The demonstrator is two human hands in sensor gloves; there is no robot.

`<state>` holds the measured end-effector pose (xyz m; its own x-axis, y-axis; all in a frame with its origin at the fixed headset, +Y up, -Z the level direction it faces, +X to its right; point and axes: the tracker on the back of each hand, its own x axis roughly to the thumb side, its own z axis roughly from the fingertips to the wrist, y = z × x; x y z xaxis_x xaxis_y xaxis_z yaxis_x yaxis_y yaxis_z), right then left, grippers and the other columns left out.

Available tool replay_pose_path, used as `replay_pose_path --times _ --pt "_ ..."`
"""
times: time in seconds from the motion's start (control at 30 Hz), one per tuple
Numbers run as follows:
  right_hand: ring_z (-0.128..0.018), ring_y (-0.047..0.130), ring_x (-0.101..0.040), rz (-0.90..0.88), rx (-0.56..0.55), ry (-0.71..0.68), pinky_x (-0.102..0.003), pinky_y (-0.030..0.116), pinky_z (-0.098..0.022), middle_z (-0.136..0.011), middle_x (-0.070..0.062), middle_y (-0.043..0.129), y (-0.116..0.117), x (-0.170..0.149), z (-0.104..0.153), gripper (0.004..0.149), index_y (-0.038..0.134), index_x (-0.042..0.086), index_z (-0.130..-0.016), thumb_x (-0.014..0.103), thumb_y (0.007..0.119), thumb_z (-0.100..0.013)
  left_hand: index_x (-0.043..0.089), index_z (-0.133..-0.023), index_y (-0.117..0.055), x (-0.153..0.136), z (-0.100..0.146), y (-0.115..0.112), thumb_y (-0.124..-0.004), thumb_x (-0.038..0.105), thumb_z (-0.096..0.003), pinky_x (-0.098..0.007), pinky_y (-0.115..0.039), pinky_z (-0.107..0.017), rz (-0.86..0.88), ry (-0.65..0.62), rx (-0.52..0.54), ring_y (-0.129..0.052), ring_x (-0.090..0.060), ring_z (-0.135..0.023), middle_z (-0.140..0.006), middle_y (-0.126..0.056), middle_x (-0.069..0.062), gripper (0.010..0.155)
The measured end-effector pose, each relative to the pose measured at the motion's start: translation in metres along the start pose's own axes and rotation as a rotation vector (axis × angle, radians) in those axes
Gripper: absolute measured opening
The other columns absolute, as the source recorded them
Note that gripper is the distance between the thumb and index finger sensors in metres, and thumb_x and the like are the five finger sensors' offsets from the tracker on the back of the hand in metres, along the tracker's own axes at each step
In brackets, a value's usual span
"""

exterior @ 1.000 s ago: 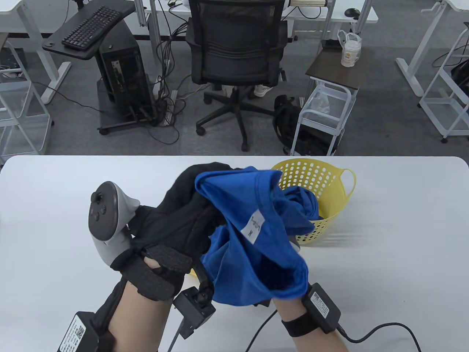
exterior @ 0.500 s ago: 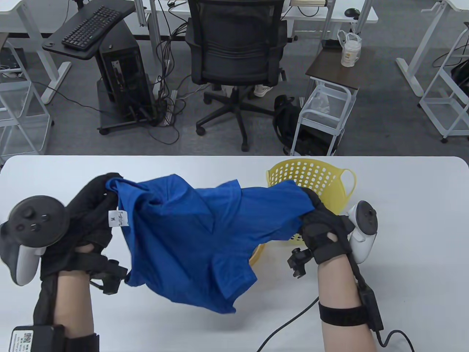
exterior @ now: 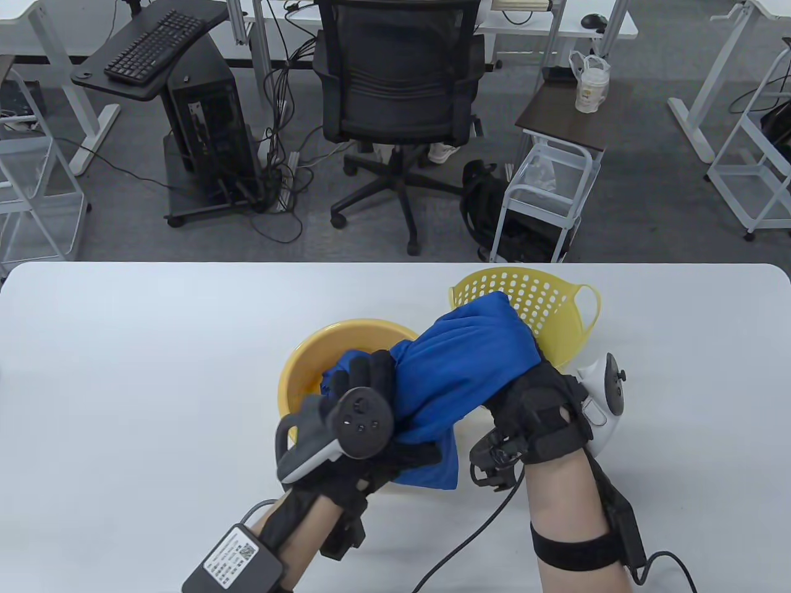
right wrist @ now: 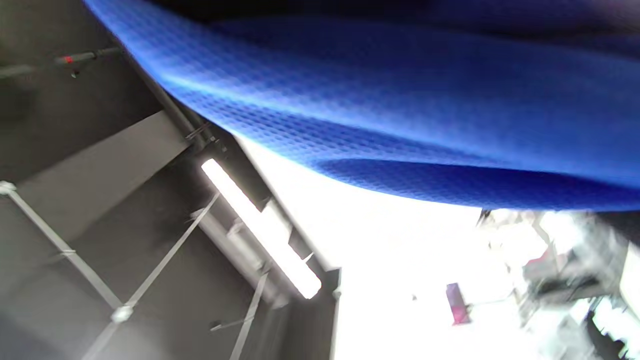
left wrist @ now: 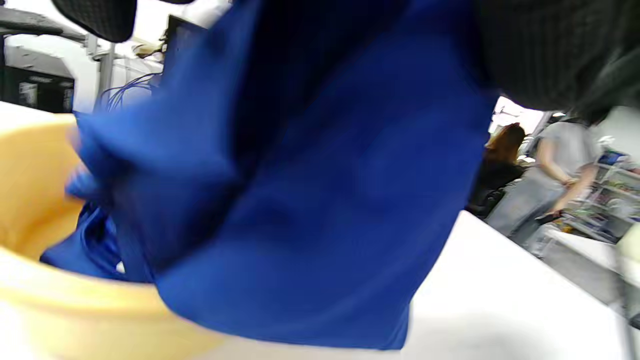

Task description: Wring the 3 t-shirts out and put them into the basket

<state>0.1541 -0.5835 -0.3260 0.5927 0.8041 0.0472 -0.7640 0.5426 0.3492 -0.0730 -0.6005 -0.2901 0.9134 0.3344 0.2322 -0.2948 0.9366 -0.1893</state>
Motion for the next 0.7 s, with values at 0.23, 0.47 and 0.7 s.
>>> replay_pose_path --times 0.23,0.47,0.7 --pt "-0.078 0.059 -0.08 -0.004 0.08 -0.027 -0.08 0.062 -0.046 -0.1 -0.049 0.056 0.028 0.002 0.016 0.047 0.058 0.002 -0.103 0.027 0.07 -0.065 0.041 -0.115 -0.046 -0.027 -0.035 -0.032 -0.076 0.056 -0.0608 -0.069 -0.07 -0.066 0.612 -0.102 0.119 -0.059 -0.061 -0.102 -0.124 -0.045 -0.026 0.064" --pt "-0.087 0.055 -0.074 0.16 -0.023 -0.169 -0.076 0.054 -0.056 -0.102 -0.046 0.058 0.019 0.001 0.007 0.048 0.071 -0.006 -0.098 0.027 0.075 -0.063 0.035 -0.114 -0.041 -0.066 -0.041 -0.027 -0.064 0.052 -0.0657 -0.044 -0.087 -0.065 1.402 -0.374 0.161 -0.087 -0.038 -0.093 -0.115 -0.068 -0.02 0.056" --pt "-0.079 0.019 -0.087 0.534 -0.055 0.048 -0.094 0.039 -0.037 -0.103 -0.054 0.01 0.004 -0.044 -0.017 0.101 0.015 -0.006 -0.111 0.057 0.076 -0.06 0.037 -0.115 -0.036 -0.073 -0.023 -0.005 -0.06 0.057 -0.0657 -0.043 -0.081 -0.074 1.694 -0.701 0.029 -0.079 -0.034 -0.103 -0.121 -0.06 -0.014 0.058"
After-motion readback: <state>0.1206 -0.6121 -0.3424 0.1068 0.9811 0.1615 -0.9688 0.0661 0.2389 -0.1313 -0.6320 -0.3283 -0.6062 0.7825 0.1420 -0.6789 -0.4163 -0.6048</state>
